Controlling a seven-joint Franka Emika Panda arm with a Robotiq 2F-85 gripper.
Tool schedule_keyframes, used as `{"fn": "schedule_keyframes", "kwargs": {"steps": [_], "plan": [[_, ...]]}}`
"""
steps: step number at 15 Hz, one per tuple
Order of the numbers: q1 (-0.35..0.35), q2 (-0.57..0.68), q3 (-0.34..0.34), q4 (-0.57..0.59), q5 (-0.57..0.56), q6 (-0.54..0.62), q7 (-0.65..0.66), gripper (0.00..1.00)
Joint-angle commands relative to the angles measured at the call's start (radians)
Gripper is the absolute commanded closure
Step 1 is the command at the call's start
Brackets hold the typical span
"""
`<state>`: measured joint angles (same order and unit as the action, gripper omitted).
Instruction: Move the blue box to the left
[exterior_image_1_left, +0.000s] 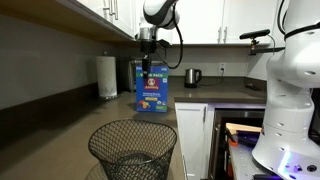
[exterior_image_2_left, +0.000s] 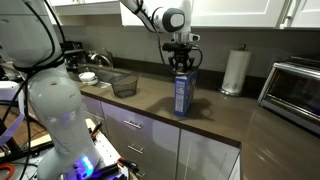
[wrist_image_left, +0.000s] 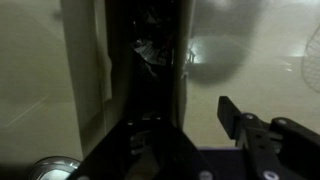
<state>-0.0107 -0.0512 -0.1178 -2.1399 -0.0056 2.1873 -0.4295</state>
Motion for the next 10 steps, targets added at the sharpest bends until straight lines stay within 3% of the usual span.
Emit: {"fn": "schedule_keyframes", "kwargs": {"steps": [1,4,8,10], "plan": [[-0.016,-0.014,0.012,-0.015,0.026,0.025,-0.069,0.75],[-0.016,-0.031,0.012,-0.029,0.015,0.025,-0.099,0.93],[-0.015,-0.051,0.010,-0.045,0.017,0.016,-0.147,1.00],[-0.013,-0.067,0.011,-0.062,0.007,0.015,-0.171,0.97]]}}
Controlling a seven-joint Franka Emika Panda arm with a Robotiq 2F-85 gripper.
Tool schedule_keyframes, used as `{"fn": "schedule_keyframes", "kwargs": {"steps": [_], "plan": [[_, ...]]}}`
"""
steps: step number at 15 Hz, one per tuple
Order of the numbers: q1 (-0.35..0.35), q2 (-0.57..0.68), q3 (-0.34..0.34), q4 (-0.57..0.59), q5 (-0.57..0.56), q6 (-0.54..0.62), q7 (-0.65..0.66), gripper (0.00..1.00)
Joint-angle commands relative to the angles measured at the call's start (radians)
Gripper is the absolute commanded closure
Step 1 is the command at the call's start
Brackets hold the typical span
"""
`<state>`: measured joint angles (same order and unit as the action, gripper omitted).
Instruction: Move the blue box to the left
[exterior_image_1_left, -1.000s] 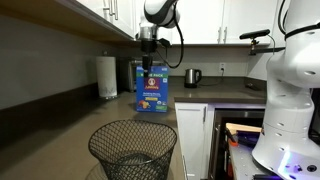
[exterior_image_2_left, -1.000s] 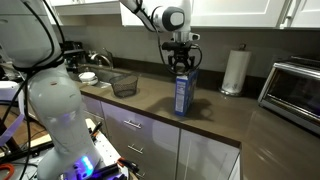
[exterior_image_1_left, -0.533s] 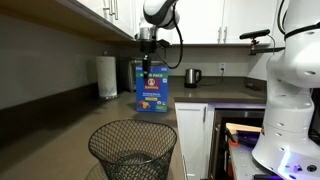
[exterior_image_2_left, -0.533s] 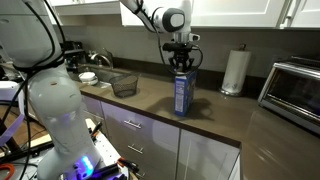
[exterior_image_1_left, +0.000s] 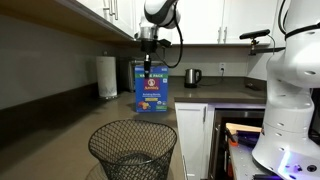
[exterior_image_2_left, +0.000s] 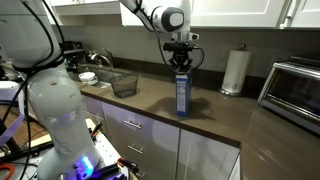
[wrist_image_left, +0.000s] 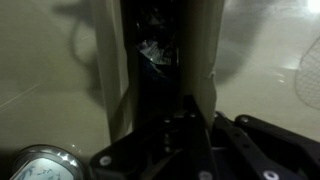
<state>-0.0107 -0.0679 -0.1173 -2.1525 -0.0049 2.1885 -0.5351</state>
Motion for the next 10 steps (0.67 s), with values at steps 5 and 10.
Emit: {"fn": "schedule_keyframes", "kwargs": {"steps": [5,10], "plan": [[-0.003,-0.108,0.010,-0.112,0.007,0.004,-0.148,0.95],[0.020,-0.165,0.021,-0.182,-0.006,-0.008,-0.217,0.95]]}}
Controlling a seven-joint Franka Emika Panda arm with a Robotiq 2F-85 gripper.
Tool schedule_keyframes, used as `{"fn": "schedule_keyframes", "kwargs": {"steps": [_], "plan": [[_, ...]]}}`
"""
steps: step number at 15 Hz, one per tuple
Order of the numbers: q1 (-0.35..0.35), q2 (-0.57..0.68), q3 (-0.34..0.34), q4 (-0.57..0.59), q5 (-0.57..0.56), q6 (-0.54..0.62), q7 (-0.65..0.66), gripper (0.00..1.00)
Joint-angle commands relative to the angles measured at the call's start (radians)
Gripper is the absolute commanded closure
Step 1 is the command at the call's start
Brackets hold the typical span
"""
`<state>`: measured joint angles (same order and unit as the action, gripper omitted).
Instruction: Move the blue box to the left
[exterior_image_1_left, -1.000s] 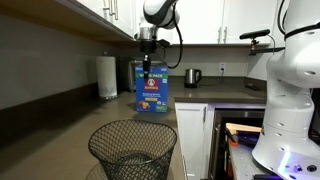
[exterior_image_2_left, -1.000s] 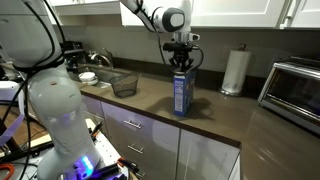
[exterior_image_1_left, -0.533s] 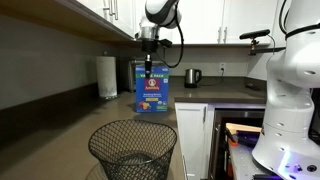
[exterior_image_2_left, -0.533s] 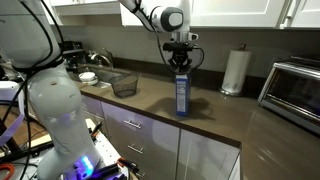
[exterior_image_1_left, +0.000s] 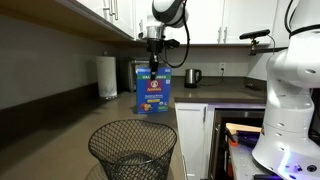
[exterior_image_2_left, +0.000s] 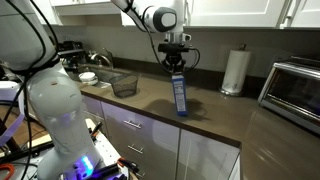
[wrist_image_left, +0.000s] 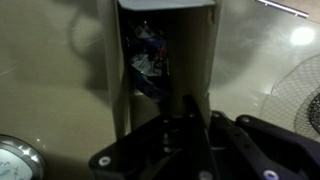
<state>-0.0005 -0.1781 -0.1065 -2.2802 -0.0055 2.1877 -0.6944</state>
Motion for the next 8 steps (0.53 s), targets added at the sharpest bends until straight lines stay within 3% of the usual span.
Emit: {"fn": "schedule_keyframes", "kwargs": {"steps": [1,8], "plan": [[0.016,-0.063,0.014,-0.064,-0.011,-0.008,-0.068,0.95],[0.032,-0.088,0.026,-0.064,-0.037,-0.027,-0.117,0.95]]}}
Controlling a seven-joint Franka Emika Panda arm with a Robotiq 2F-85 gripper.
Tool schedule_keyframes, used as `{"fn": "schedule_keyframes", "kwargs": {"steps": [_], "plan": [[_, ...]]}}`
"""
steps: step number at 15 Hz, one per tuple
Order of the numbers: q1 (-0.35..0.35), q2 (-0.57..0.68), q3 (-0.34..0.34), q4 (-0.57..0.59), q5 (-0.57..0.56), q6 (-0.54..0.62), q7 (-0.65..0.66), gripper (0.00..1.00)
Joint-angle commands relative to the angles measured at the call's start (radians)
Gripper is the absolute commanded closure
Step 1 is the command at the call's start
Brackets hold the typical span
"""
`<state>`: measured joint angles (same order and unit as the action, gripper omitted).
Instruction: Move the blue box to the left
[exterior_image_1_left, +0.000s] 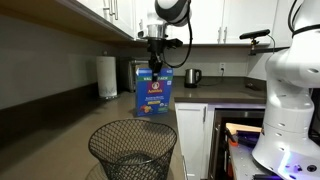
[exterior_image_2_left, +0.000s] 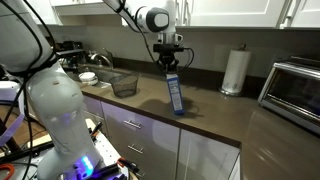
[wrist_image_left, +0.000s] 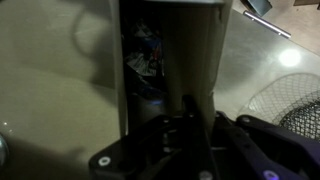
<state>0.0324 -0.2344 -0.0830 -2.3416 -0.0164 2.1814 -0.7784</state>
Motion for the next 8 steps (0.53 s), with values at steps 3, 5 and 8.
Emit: {"fn": "schedule_keyframes", "kwargs": {"steps": [3,5,8], "plan": [[0.000,-0.030,-0.002,0.017,-0.030,-0.047,-0.049,0.95],[0.006,-0.035,-0.004,0.022,-0.019,-0.081,-0.079,0.95],[0.004,-0.034,0.002,0.022,-0.033,-0.104,-0.093,0.95]]}}
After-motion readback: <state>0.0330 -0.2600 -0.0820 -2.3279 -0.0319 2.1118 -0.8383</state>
